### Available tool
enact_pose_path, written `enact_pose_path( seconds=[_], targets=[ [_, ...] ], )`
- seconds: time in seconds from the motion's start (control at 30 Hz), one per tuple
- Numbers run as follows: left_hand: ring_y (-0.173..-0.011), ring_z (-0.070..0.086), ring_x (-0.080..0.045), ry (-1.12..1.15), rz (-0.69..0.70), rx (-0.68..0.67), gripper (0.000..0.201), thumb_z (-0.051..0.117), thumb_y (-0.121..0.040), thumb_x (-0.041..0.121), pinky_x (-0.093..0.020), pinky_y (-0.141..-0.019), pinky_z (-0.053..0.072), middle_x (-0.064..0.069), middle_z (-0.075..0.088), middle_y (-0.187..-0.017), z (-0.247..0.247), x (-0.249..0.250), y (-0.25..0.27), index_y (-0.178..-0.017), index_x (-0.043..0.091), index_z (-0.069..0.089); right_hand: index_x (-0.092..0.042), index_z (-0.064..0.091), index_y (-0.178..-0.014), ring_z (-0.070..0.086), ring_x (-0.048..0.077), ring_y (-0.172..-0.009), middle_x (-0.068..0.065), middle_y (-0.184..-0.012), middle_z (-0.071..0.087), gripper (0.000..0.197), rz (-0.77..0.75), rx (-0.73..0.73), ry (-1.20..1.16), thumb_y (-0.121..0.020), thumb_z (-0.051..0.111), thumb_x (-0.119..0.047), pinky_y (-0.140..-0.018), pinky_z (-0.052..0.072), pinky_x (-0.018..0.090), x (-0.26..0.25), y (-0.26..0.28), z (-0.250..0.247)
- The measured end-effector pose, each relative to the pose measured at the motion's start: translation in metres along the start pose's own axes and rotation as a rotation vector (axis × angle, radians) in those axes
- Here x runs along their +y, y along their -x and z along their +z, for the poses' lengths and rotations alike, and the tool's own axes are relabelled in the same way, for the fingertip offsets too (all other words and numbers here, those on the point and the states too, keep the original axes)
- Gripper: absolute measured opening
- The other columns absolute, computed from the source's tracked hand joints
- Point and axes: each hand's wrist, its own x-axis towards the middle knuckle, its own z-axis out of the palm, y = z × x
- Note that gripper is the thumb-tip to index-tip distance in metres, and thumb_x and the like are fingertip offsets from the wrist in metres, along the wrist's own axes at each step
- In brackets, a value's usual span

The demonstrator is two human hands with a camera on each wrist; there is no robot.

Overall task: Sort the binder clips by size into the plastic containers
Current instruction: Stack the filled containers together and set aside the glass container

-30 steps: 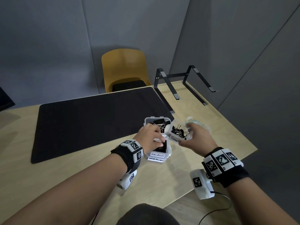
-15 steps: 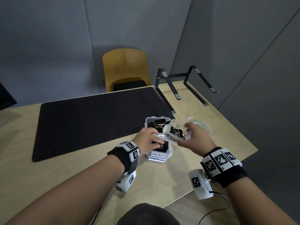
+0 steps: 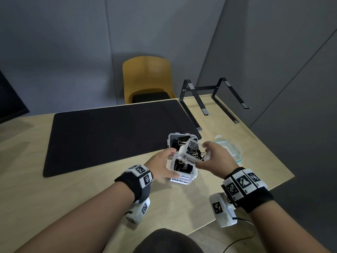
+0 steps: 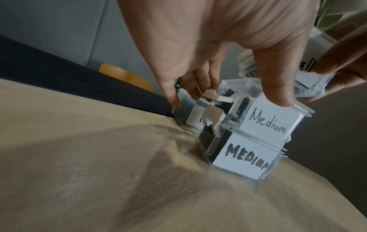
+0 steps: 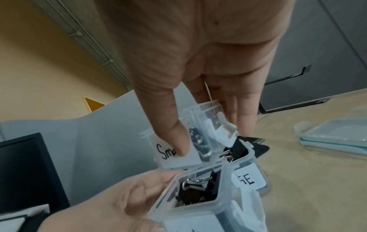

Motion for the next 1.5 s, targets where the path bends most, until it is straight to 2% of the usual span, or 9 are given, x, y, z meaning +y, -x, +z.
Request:
enact_pose_path(
  seconds=[0.13,0.27,0.47,0.7,0.83,1.03,1.2,1.33,1.5],
  targets=[
    [-0.112,0.058,-0.011,0.078,-0.025,-0.011,0.065,0.080,-0.070,0.024,-0.030,-0.093,0.049,0.009,0.061,-0.121,0.007,-0.005,-0.001,-0.129,0.024,0.051,-0.018,0.046,-0.130,0.051,0.018,-0.107,0.003,-0.120,0.053,0.068,-0.054,-0.037,0.045,-0.070,0.075,-0.030,-0.079,0.037,0.023,-0.010,-0.002,0.008],
    [-0.092,0.068,-0.020,0.177,-0.086,-0.002,0.061,0.080,-0.071,0.022,-0.044,-0.070,0.059,0.002,0.065,-0.110,0.011,-0.006,0.001,-0.126,0.027,0.053,-0.019,0.048,-0.128,0.051,0.018,-0.106,0.003,-0.118,0.053,0.065,-0.080,-0.066,0.082,-0.069,0.074,-0.028,-0.079,0.036,0.022,-0.014,-0.003,0.015],
    [-0.088,0.065,-0.013,0.154,-0.074,0.007,0.056,0.080,-0.072,0.020,-0.031,-0.075,0.057,0.011,0.063,-0.100,0.011,-0.007,0.000,-0.121,0.029,0.055,-0.021,0.047,-0.127,0.052,0.017,-0.100,0.002,-0.116,0.053,0.061,-0.129,-0.076,0.155,-0.072,0.072,-0.027,-0.076,0.037,0.022,-0.014,0.000,0.018],
    [-0.095,0.062,-0.008,0.122,-0.060,0.029,0.058,0.081,-0.070,0.024,-0.022,-0.082,0.049,0.014,0.064,-0.102,0.013,-0.011,-0.003,-0.122,0.032,0.056,-0.022,0.050,-0.122,0.046,0.014,-0.087,0.001,-0.110,0.053,0.056,-0.138,-0.076,0.166,-0.071,0.071,-0.029,-0.072,0.035,0.023,-0.011,-0.003,0.020],
    [-0.106,0.058,-0.010,0.145,-0.057,0.030,0.051,0.077,-0.074,0.021,-0.029,-0.092,0.048,0.008,0.062,-0.114,0.015,-0.011,-0.001,-0.121,0.029,0.057,-0.024,0.045,-0.132,0.052,0.018,-0.104,0.002,-0.118,0.053,0.066,-0.120,-0.086,0.130,-0.072,0.072,-0.029,-0.078,0.038,0.023,-0.009,-0.004,0.020],
    [-0.112,0.053,-0.016,0.153,-0.063,0.028,0.050,0.074,-0.076,0.022,-0.035,-0.099,0.044,-0.001,0.055,-0.120,0.016,-0.015,0.000,-0.123,0.028,0.057,-0.025,0.042,-0.135,0.053,0.018,-0.106,0.000,-0.119,0.053,0.070,-0.117,-0.029,0.073,-0.072,0.072,-0.030,-0.082,0.040,0.025,-0.005,0.001,0.028],
    [-0.106,0.055,-0.016,0.104,-0.048,0.022,0.049,0.072,-0.073,0.015,-0.029,-0.091,0.047,0.002,0.055,-0.113,0.012,-0.012,-0.001,-0.119,0.026,0.059,-0.025,0.038,-0.137,0.052,0.018,-0.110,0.000,-0.125,0.051,0.072,-0.121,-0.039,0.065,-0.073,0.071,-0.030,-0.089,0.042,0.027,-0.004,0.001,0.028],
    [-0.099,0.059,-0.015,0.253,-0.022,0.129,0.051,0.065,-0.074,0.001,-0.028,-0.085,0.052,0.002,0.056,-0.112,0.005,-0.004,0.002,-0.121,0.021,0.057,-0.025,0.038,-0.138,0.052,0.018,-0.111,0.000,-0.127,0.051,0.073,-0.116,-0.035,0.058,-0.073,0.072,-0.030,-0.089,0.040,0.026,-0.003,0.000,0.029],
    [-0.103,0.055,-0.007,0.232,-0.036,0.179,0.052,0.050,-0.076,-0.009,-0.017,-0.086,0.042,0.006,0.059,-0.108,-0.004,-0.002,0.003,-0.118,0.018,0.062,-0.027,0.036,-0.140,0.052,0.016,-0.110,-0.002,-0.128,0.051,0.075,-0.123,-0.029,0.062,-0.074,0.072,-0.031,-0.086,0.040,0.025,-0.002,0.001,0.029]
  ],
)
